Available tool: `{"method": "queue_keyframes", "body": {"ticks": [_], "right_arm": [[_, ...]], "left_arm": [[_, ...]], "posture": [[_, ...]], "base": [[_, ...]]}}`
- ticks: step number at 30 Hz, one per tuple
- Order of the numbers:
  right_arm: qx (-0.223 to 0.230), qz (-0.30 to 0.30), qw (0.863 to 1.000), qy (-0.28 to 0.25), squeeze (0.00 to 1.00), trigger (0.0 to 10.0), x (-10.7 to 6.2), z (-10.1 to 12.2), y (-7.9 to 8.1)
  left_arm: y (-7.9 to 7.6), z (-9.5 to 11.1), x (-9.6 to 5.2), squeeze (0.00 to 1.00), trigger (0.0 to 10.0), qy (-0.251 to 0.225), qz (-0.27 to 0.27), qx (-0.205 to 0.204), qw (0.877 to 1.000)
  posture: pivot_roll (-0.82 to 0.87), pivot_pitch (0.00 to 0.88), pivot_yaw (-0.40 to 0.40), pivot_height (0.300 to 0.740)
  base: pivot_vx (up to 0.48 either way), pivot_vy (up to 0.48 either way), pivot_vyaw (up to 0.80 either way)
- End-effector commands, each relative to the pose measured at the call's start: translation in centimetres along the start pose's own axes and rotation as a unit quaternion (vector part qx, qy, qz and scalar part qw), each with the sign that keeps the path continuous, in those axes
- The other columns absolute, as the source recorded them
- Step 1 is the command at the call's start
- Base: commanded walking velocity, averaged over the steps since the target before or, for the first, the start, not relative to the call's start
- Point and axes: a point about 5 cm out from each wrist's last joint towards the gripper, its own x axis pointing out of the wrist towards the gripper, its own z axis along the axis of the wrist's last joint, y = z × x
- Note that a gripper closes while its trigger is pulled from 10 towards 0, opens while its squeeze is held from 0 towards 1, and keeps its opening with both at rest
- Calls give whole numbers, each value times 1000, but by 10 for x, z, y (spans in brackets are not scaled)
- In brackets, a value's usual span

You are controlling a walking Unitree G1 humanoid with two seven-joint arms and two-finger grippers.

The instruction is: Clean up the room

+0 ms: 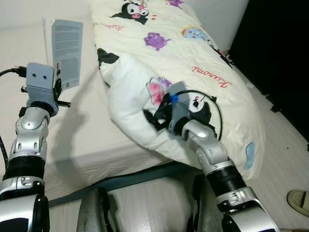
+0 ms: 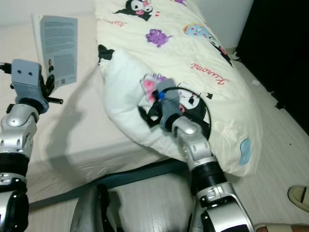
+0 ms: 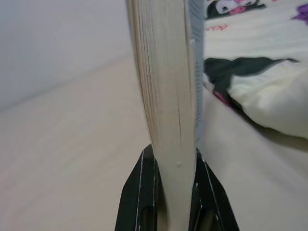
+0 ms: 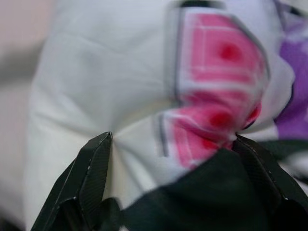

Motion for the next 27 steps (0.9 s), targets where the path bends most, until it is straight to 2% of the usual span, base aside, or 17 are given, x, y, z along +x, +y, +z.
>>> {"method": "queue_keyframes", "body": {"ticks": [1, 2, 4, 6, 7, 8, 10, 13, 14, 15, 17, 19, 20, 21, 23, 26, 27], "right_arm": [[-38, 41, 998, 1, 0, 10000, 3, -2, 17], [-38, 41, 998, 1, 0, 10000, 3, -2, 17], [-127, 34, 991, 1, 0, 10000, 2, 5, 20], [-221, -25, 975, 12, 0, 10000, -1, 13, 6], [-245, -50, 968, 18, 0, 10000, -2, 15, 0], [-245, -50, 968, 18, 0, 10000, -2, 15, 0], [-283, -94, 954, 33, 0, 10000, -5, 19, -13], [-286, -111, 951, 32, 0, 10000, -7, 22, -17], [-252, -71, 965, -27, 0, 10000, -7, 38, -1], [-252, -71, 965, -27, 0, 10000, -7, 38, -1], [-235, -23, 968, -83, 0, 10000, -8, 53, 18], [-249, -12, 963, -106, 0, 10000, -8, 61, 26], [-291, -15, 949, -120, 0, 10000, -8, 68, 32], [-291, -15, 949, -120, 0, 10000, -8, 68, 32], [-351, -49, 924, -146, 0, 10000, -8, 79, 38], [-358, -56, 918, -160, 0, 10000, -7, 83, 43], [-352, -10, 924, -147, 0, 10000, -3, 72, 58]], "left_arm": [[-7, -1, -3, 0, 0, -3, -4, -1, 1000], [-7, -1, -3, 0, 0, -3, -4, -1, 1000], [-22, -5, -8, 0, 0, 1, -16, -9, 1000], [-34, -10, -14, 0, 0, 11, -21, -19, 1000], [-37, -12, -16, 0, 0, 15, -21, -22, 999], [-37, -12, -16, 0, 0, 15, -21, -22, 999], [-41, -14, -21, 0, 0, 21, -21, -22, 999], [-43, -14, -25, 0, 0, 24, -21, -22, 999], [-48, -16, -30, 0, 0, 28, -24, -24, 999], [-48, -16, -30, 0, 0, 28, -24, -24, 999], [-52, -17, -32, 0, 0, 29, -27, -27, 999], [-54, -16, -33, 0, 0, 28, -29, -28, 999], [-56, -15, -33, 0, 0, 28, -29, -30, 999], [-56, -15, -33, 0, 0, 28, -29, -30, 999], [-57, -14, -34, 0, 0, 29, -29, -32, 999], [-57, -13, -34, 0, 0, 29, -28, -33, 999], [-57, -12, -34, 0, 0, 30, -27, -33, 999]], "posture": [[79, 206, 56, 300], [79, 206, 56, 300], [64, 203, 57, 300], [44, 196, 56, 300], [43, 195, 55, 300], [43, 195, 55, 300], [39, 191, 52, 300], [32, 188, 48, 300], [30, 188, 45, 300], [30, 188, 45, 300], [28, 186, 42, 300], [27, 186, 40, 300], [27, 186, 40, 300], [27, 186, 40, 300], [27, 185, 38, 300], [30, 185, 35, 300], [29, 185, 35, 300]], "base": [[0, 0, 0], [0, 0, 0], [0, 0, 0], [0, 0, 0], [0, 0, 0], [0, 0, 0], [0, 0, 0], [0, 0, 0], [0, 0, 0], [0, 0, 0], [0, 0, 0], [0, 0, 0], [0, 0, 0], [0, 0, 0], [0, 0, 0], [0, 0, 0], [0, 0, 0]]}}
